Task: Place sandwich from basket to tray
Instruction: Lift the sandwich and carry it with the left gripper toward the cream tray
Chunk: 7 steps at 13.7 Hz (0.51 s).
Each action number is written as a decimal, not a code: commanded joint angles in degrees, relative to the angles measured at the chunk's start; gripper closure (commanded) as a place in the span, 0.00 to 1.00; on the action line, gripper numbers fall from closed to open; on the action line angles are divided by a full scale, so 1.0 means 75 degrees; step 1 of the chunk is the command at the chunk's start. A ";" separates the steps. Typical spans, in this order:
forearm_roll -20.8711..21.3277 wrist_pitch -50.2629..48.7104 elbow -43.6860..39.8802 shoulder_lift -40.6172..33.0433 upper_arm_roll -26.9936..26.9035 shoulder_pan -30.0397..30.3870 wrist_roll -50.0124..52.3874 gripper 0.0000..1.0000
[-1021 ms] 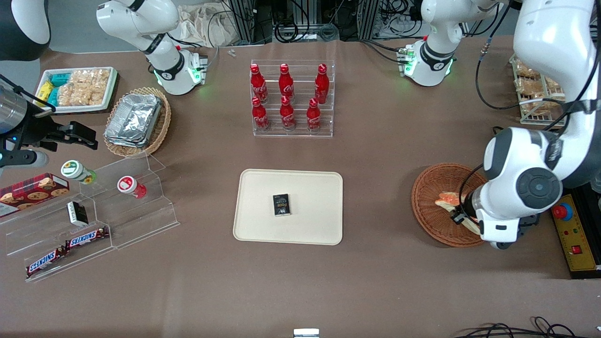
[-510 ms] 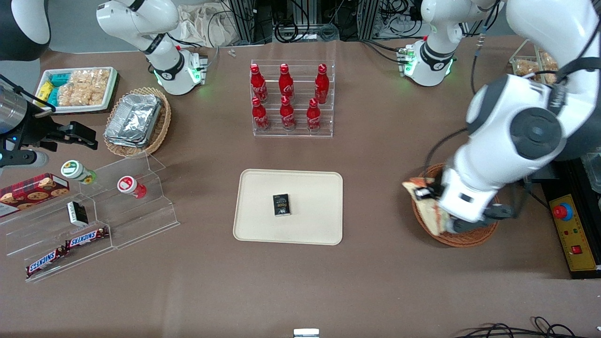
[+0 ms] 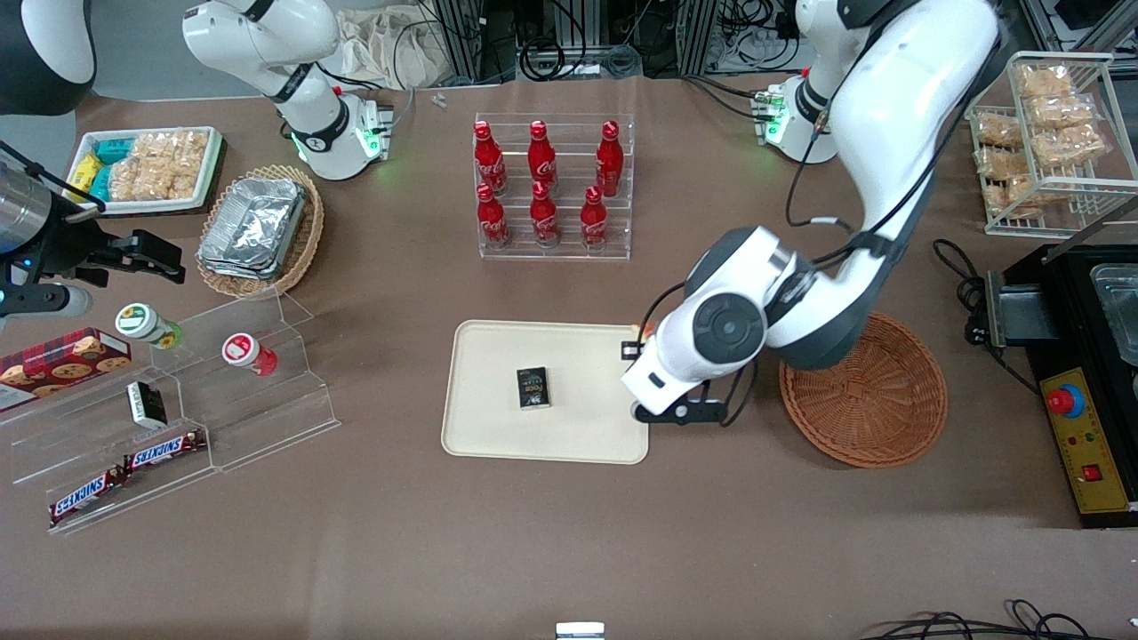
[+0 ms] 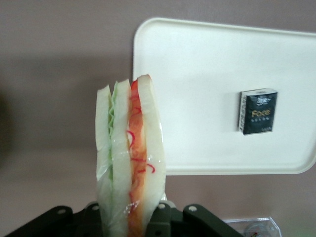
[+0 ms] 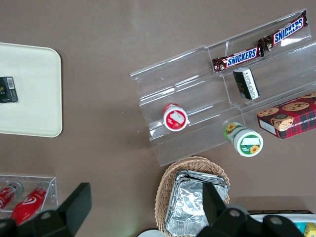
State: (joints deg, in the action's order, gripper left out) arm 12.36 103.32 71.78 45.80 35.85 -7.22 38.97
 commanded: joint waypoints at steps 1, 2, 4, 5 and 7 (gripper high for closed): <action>0.0458 0.0236 -0.0208 0.0443 -0.0010 -0.0197 -0.0145 1.00; 0.0728 0.0703 -0.0173 0.0619 -0.0010 -0.0360 -0.0040 1.00; 0.1057 0.1164 -0.0184 0.0865 -0.0347 -0.0840 0.0356 1.00; 0.1128 0.1304 -0.0184 0.0925 -0.0582 -0.1120 0.0475 1.00; 0.1141 0.1586 -0.0161 0.0972 -0.0958 -0.1508 0.0523 0.96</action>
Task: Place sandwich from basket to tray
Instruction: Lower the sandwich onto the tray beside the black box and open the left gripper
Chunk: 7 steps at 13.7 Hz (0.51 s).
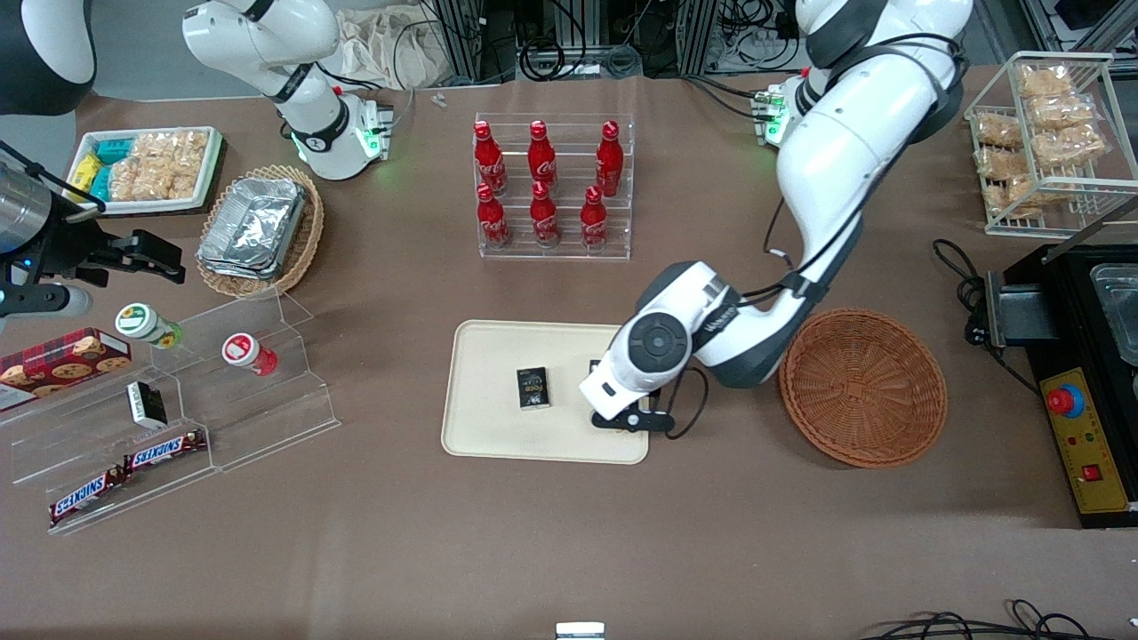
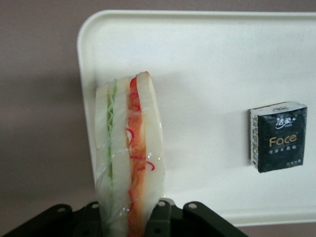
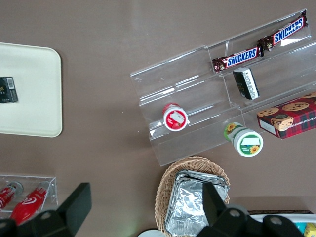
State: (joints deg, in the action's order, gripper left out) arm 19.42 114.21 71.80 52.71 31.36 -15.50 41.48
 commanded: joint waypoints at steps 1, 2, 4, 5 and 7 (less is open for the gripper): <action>0.0188 0.0135 -0.0163 0.0062 -0.0419 -0.0417 0.0164 0.81; 0.0164 0.0147 -0.0163 0.0074 -0.0420 -0.0394 0.0118 0.56; 0.0188 0.0147 -0.0163 0.0062 -0.0420 -0.0405 0.0152 0.00; 0.0199 0.0147 -0.0163 0.0027 -0.0420 -0.0382 0.0164 0.00; 0.0141 0.0065 -0.0222 -0.0090 -0.0420 -0.0219 0.0176 0.00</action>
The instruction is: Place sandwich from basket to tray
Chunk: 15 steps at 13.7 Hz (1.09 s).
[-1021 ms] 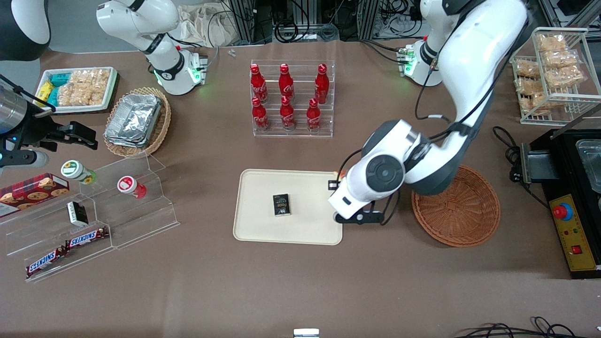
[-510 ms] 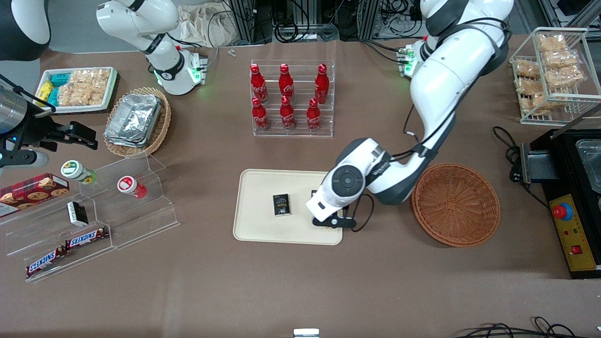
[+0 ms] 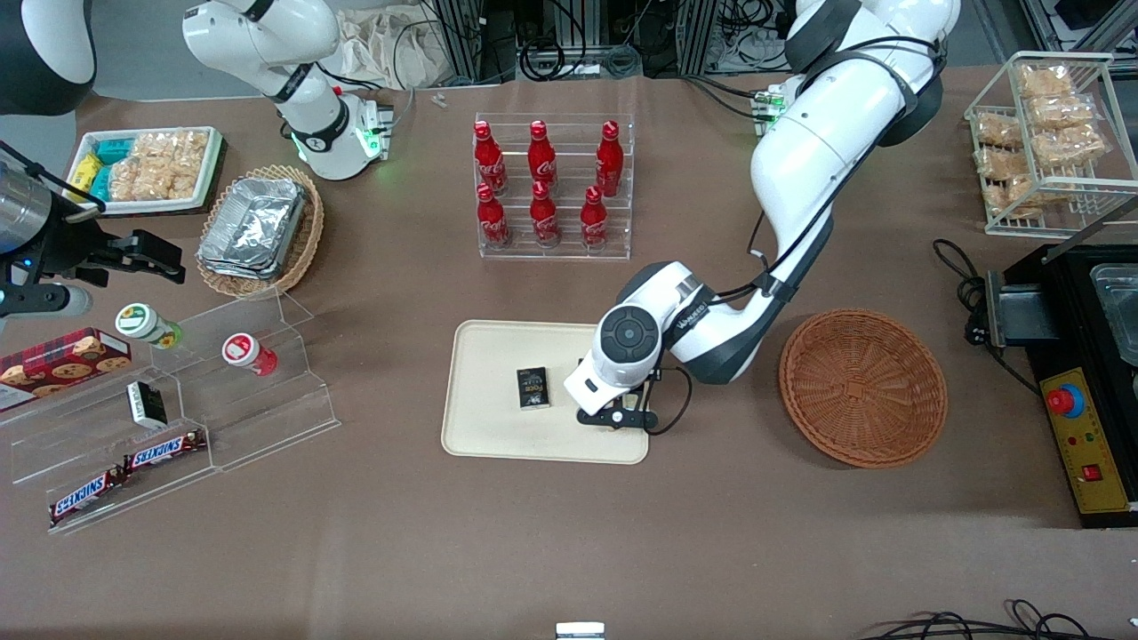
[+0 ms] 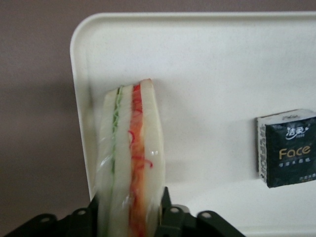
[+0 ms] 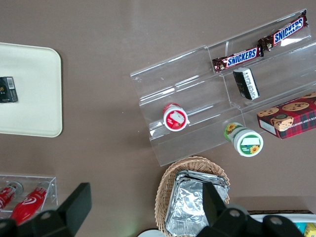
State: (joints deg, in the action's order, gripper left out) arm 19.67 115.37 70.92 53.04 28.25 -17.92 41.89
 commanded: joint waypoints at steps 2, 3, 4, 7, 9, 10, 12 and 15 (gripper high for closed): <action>0.0049 -0.0113 -0.0115 -0.0391 -0.0005 0.0209 0.0133 0.00; 0.0037 -0.0171 -0.0116 -0.0578 0.0006 0.0326 0.0133 0.00; 0.0014 -0.0334 -0.0104 -0.0777 0.0018 0.0536 0.0121 0.00; -0.0417 -0.1283 -0.0081 -0.1620 0.0042 0.1110 0.0016 0.00; -0.0560 -0.1809 0.0292 -0.2392 0.0042 0.1648 -0.0368 0.00; -0.0642 -0.2033 0.0666 -0.2826 0.0042 0.1988 -0.0812 0.00; -0.1272 -0.2024 0.1870 -0.4065 0.0007 0.2621 -0.1900 0.00; -0.2348 -0.2047 0.3068 -0.5614 -0.1148 0.2742 -0.3729 0.00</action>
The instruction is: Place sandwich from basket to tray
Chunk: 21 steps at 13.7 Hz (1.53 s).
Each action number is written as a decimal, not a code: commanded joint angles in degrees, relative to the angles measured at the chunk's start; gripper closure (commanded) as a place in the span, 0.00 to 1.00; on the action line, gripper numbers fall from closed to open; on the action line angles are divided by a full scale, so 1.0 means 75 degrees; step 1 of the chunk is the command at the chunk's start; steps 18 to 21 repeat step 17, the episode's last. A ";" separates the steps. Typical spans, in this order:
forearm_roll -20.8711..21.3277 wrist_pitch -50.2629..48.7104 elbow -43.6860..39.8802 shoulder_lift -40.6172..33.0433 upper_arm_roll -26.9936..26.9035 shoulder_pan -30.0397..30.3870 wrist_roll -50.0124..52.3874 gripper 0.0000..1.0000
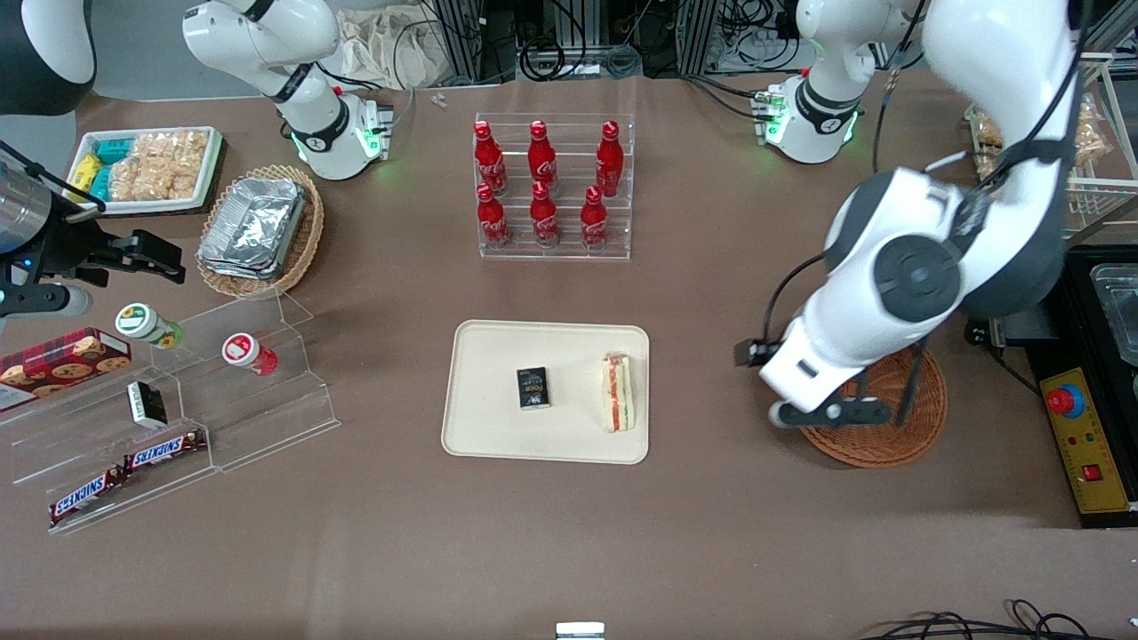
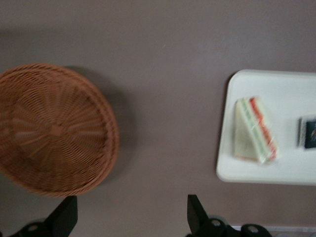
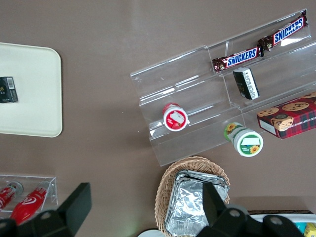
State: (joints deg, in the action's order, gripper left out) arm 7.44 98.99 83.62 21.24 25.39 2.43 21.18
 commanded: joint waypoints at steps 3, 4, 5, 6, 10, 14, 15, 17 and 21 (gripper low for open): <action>-0.1179 0.0219 0.2522 -0.2640 -0.2431 -0.0941 -0.1862 0.00; -0.1179 0.0266 0.2712 -0.2876 -0.2773 -0.1107 -0.2107 0.00; -0.1167 0.0209 0.2726 -0.2960 -0.2927 -0.1132 -0.2481 0.00; -0.1156 0.0185 0.2691 -0.2960 -0.2987 -0.1062 -0.2752 0.00; -0.1051 -0.0165 0.2294 -0.2843 -0.3116 -0.0968 -0.3329 0.00; -0.0699 -0.1231 0.1182 -0.2236 -0.3339 -0.0956 -0.3376 0.00; -0.0478 -0.1338 0.0935 -0.2118 -0.3350 -0.0956 -0.3387 0.00; -0.0487 -0.1385 0.0676 -0.1953 -0.3362 -0.0956 -0.3411 0.00; -0.0487 -0.1385 0.0676 -0.1953 -0.3362 -0.0956 -0.3411 0.00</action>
